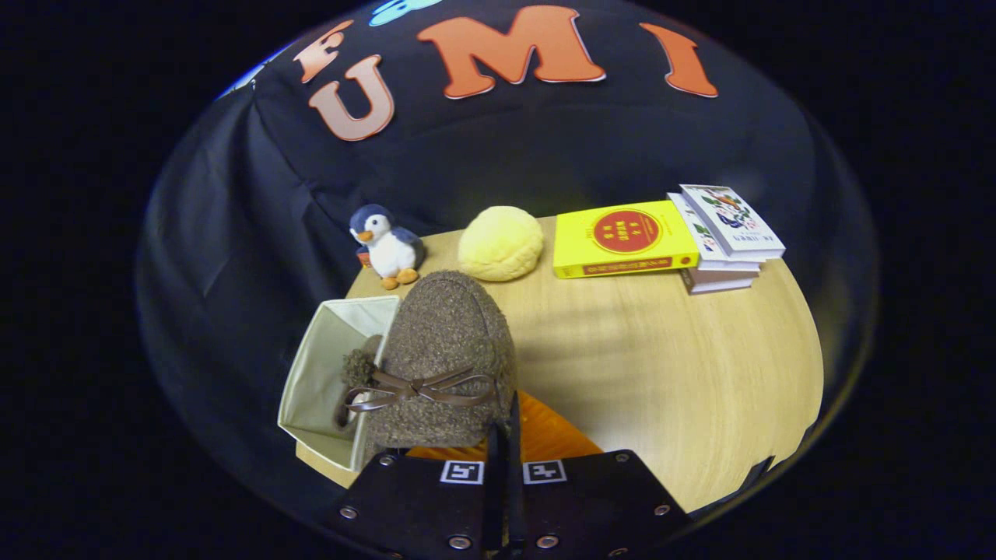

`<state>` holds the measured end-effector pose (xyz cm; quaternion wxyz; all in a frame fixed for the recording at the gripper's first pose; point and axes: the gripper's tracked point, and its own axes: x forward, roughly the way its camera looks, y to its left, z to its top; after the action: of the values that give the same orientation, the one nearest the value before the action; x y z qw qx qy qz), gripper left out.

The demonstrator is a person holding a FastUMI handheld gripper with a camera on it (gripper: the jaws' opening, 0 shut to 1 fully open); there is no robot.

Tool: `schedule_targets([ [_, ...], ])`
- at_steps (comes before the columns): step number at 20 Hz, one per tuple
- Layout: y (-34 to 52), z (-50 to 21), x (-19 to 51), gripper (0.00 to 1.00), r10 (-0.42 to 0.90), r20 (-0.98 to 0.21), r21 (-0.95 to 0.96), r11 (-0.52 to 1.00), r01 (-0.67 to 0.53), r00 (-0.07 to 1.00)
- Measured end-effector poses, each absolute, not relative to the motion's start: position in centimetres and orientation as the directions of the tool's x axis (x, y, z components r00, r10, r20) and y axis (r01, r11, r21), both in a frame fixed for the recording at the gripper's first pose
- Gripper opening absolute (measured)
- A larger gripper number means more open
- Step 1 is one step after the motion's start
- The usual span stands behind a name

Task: Open the storage box then place both shoes into the box .Put the left shoe in first, then the right shoe, with the right side of both shoes facing outward in a uniform manner.

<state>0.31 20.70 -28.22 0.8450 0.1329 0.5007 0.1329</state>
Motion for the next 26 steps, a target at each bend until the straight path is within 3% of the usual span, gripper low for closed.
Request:
schedule_targets([
  [7,33.2,-26.4,0.9,0.04,0.419,-0.805,0.392,0.907,-0.155,0.419],
  [15,38.4,-32.6,0.2,0.06,0.335,-0.878,0.324,0.942,-0.091,0.341],
  [19,39.3,-32.9,-0.3,0.2,0.341,-0.881,0.319,0.94,-0.119,0.328],
  [22,39.2,-30.0,0.9,0.48,0.38,-0.837,0.351,0.925,-0.146,0.393],
  [26,36.9,-25.1,2.0,0.65,0.447,-0.749,0.404,0.893,-0.197,0.489],
])
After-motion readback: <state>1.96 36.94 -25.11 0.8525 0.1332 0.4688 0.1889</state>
